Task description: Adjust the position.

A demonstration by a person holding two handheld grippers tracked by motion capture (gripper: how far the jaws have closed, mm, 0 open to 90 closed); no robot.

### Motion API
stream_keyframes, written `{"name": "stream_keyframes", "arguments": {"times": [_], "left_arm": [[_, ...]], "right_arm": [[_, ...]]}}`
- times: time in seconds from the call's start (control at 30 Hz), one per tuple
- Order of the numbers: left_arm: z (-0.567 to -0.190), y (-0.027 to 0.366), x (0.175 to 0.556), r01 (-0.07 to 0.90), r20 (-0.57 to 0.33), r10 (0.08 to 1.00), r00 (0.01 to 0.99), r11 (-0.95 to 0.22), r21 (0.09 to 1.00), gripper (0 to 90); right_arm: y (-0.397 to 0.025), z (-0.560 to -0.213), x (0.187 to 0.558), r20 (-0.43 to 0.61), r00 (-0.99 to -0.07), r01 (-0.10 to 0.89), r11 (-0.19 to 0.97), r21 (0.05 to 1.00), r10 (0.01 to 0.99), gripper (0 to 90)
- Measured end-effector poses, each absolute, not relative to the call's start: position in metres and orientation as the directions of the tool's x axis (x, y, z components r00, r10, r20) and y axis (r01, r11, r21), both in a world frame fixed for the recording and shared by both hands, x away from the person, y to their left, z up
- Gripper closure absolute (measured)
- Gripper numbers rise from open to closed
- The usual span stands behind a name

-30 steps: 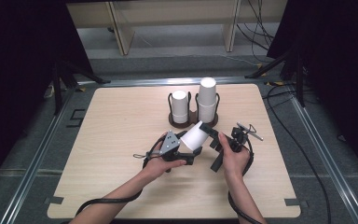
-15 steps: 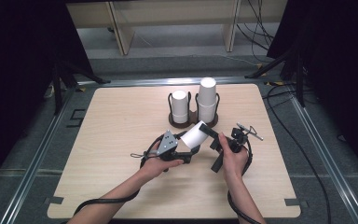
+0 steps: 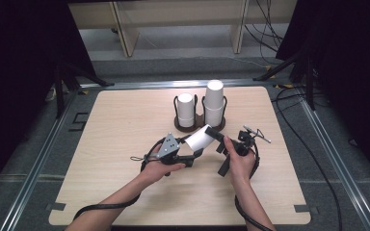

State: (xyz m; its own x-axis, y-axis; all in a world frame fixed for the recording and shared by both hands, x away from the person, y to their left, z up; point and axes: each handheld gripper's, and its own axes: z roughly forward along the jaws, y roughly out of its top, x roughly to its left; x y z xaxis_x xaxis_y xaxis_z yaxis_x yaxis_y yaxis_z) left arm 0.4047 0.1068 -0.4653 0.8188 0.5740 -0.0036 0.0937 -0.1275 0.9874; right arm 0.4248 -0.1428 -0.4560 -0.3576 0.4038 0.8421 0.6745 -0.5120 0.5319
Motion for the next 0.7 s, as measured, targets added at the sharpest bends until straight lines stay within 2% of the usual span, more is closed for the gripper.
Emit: {"name": "stream_keyframes", "arguments": {"times": [0.1, 0.13, 0.2, 0.23, 0.3, 0.37, 0.7], "left_arm": [[-0.463, 0.11, 0.404, 0.1, 0.006, 0.568, 0.823, -0.155, 0.983, 32.5], [-0.463, 0.111, 0.405, 0.095, 0.006, 0.565, 0.825, -0.15, 0.984, 32.7], [-0.462, 0.113, 0.405, 0.101, 0.005, 0.562, 0.827, -0.158, 0.982, 32.9], [-0.462, 0.113, 0.405, 0.097, 0.0, 0.557, 0.83, -0.143, 0.985, 33.0], [-0.46, 0.116, 0.405, 0.108, -0.002, 0.559, 0.829, -0.157, 0.982, 33.1], [-0.459, 0.117, 0.405, 0.1, 0.005, 0.555, 0.832, -0.16, 0.982, 33.2], [-0.459, 0.126, 0.405, 0.105, 0.011, 0.536, 0.844, -0.185, 0.977, 33.6]], "right_arm": [[-0.144, -0.456, 0.426, 0.819, -0.377, 0.649, -0.508, 0.566, 0.431, 24.6], [-0.144, -0.455, 0.426, 0.829, -0.361, 0.654, -0.517, 0.552, 0.428, 24.6], [-0.145, -0.453, 0.425, 0.811, -0.389, 0.629, -0.518, 0.58, 0.437, 24.0], [-0.147, -0.455, 0.426, 0.777, -0.435, 0.602, -0.494, 0.627, 0.455, 23.2], [-0.145, -0.452, 0.426, 0.758, -0.436, 0.578, -0.494, 0.649, 0.486, 22.2], [-0.146, -0.453, 0.427, 0.723, -0.48, 0.549, -0.472, 0.69, 0.498, 22.1], [-0.156, -0.446, 0.425, 0.668, -0.535, 0.495, -0.449, 0.744, 0.518, 21.9]]}}
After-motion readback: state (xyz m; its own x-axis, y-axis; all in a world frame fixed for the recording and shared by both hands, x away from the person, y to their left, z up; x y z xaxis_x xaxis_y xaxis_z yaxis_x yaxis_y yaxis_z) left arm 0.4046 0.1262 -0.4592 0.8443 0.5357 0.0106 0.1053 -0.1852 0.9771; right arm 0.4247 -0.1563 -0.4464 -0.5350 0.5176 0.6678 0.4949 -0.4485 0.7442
